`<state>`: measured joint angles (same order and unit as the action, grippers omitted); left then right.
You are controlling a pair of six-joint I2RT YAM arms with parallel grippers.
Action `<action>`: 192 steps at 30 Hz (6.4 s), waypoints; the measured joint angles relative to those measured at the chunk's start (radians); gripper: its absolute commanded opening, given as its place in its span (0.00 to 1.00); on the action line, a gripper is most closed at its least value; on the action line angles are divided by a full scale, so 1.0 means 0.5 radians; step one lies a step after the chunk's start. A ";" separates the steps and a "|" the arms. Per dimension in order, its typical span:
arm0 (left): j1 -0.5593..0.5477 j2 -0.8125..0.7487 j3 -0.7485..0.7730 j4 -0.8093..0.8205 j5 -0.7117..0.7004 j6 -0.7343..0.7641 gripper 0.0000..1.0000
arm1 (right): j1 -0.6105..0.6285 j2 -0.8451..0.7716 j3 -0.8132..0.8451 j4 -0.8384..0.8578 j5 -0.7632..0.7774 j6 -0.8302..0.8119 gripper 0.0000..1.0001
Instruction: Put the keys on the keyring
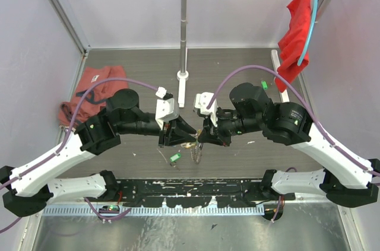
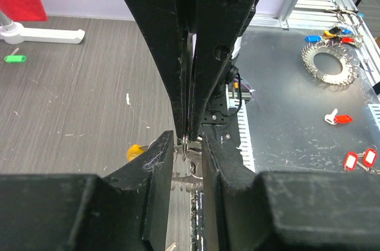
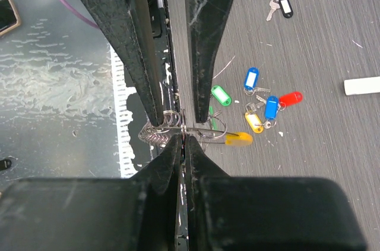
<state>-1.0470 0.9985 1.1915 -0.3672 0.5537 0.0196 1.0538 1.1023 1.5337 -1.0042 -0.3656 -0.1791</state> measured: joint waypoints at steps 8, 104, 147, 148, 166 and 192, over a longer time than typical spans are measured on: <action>0.000 0.025 0.002 -0.026 0.007 0.020 0.32 | 0.000 0.000 0.000 0.001 -0.029 -0.005 0.01; -0.001 -0.293 -0.252 0.470 -0.223 -0.355 0.00 | 0.002 -0.538 -0.711 1.244 0.116 0.671 0.25; -0.001 -0.317 -0.256 0.467 -0.237 -0.347 0.00 | 0.002 -0.463 -0.707 1.160 0.024 0.681 0.25; -0.001 -0.317 -0.256 0.467 -0.237 -0.347 0.00 | 0.002 -0.462 -0.707 1.154 0.024 0.680 0.28; -0.001 -0.327 -0.256 0.571 -0.191 -0.396 0.00 | 0.002 -0.663 -0.769 1.400 0.002 0.436 0.30; -0.001 -0.327 -0.256 0.697 -0.100 -0.475 0.00 | 0.002 -0.515 -0.772 1.521 -0.217 0.406 0.17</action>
<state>-1.0473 0.8349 1.0634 -0.0189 0.5037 -0.2176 1.0546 0.8448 1.1477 -0.2436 -0.4744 0.0238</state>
